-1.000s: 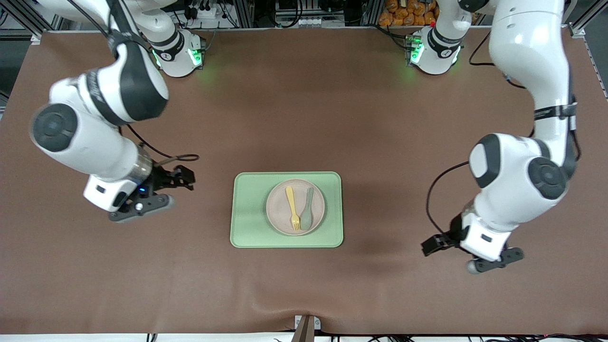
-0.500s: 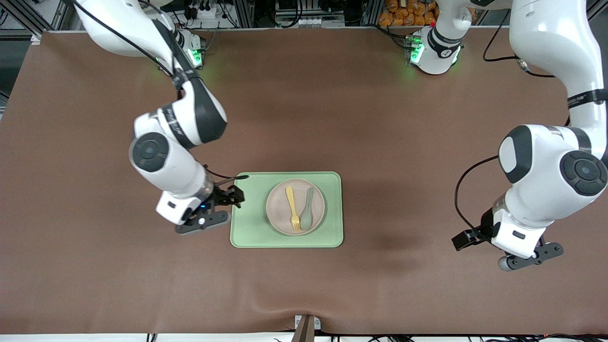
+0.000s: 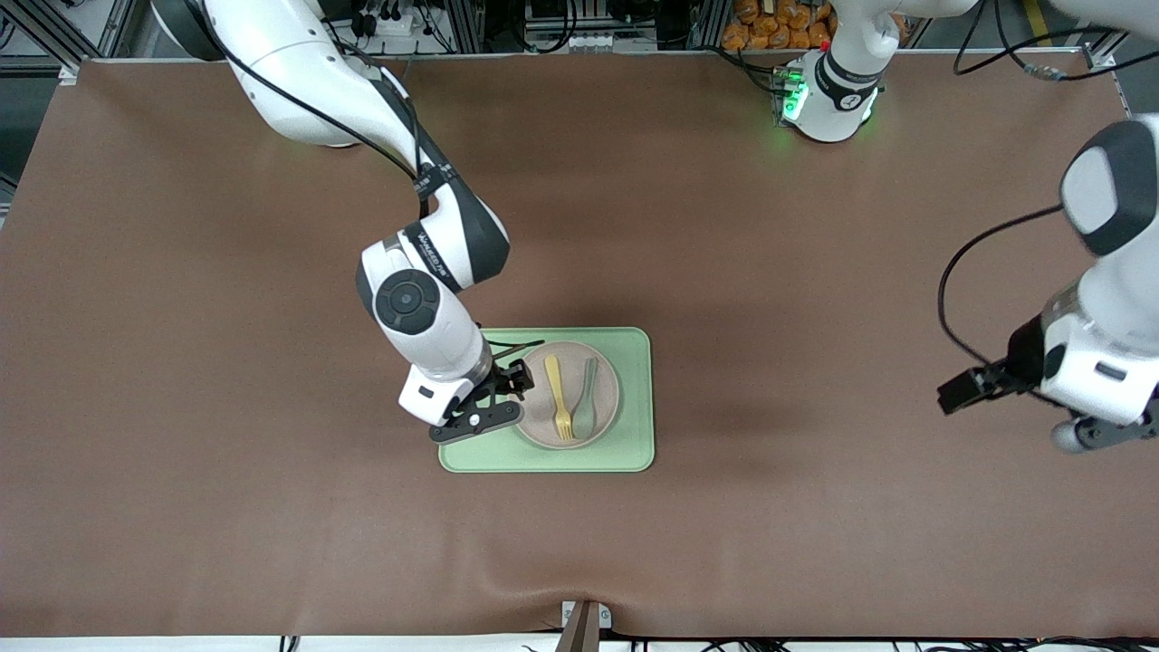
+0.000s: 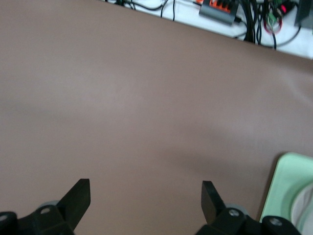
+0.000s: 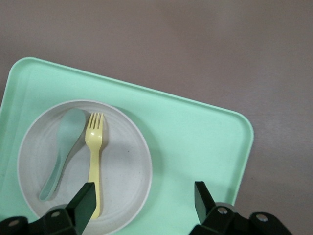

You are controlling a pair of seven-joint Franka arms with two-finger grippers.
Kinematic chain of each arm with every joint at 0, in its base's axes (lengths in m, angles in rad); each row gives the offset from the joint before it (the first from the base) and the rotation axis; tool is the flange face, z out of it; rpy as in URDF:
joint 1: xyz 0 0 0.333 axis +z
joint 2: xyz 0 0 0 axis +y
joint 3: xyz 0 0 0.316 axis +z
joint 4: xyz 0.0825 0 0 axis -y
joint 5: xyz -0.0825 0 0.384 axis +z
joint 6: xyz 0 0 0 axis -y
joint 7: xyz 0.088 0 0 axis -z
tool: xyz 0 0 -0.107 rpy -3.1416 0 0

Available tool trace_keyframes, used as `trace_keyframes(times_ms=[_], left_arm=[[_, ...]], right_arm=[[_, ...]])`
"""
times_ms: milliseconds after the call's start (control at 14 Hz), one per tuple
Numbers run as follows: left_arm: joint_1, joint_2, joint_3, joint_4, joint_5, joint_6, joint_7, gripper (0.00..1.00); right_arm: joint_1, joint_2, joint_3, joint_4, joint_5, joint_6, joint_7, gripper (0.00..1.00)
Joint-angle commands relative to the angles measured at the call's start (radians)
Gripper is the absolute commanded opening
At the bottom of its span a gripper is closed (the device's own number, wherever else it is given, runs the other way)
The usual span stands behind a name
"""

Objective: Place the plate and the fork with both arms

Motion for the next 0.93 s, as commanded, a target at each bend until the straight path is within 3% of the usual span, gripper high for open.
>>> trace_keyframes(times_ms=[0, 214, 357, 571, 714, 857], left_arm=[[-0.001, -0.154, -0.003, -0.139, 0.023, -0.053, 0.045, 1.00], [0.002, -0.283, -0.003, -0.257, 0.025, -0.064, 0.126, 1.00], [0.031, -0.314, -0.016, -0.259, 0.025, -0.101, 0.181, 1.00], [0.159, -0.322, -0.155, -0.250, 0.029, -0.119, 0.243, 1.00], [0.171, -0.332, -0.175, -0.250, 0.031, -0.124, 0.275, 1.00], [0.174, -0.333, -0.180, -0.226, 0.032, -0.162, 0.318, 1.00]], right_arm=[[0.029, 0.061, -0.010, 0.052, -0.017, 0.040, 0.040, 0.84], [0.052, 0.112, -0.011, 0.053, -0.018, 0.111, 0.080, 0.84], [0.066, 0.132, -0.013, 0.053, -0.020, 0.118, 0.085, 0.83], [0.086, 0.147, -0.013, 0.053, -0.025, 0.134, 0.116, 0.74], [0.101, 0.150, -0.013, 0.052, -0.026, 0.134, 0.123, 0.67], [0.109, 0.156, -0.013, 0.052, -0.037, 0.134, 0.134, 0.67]])
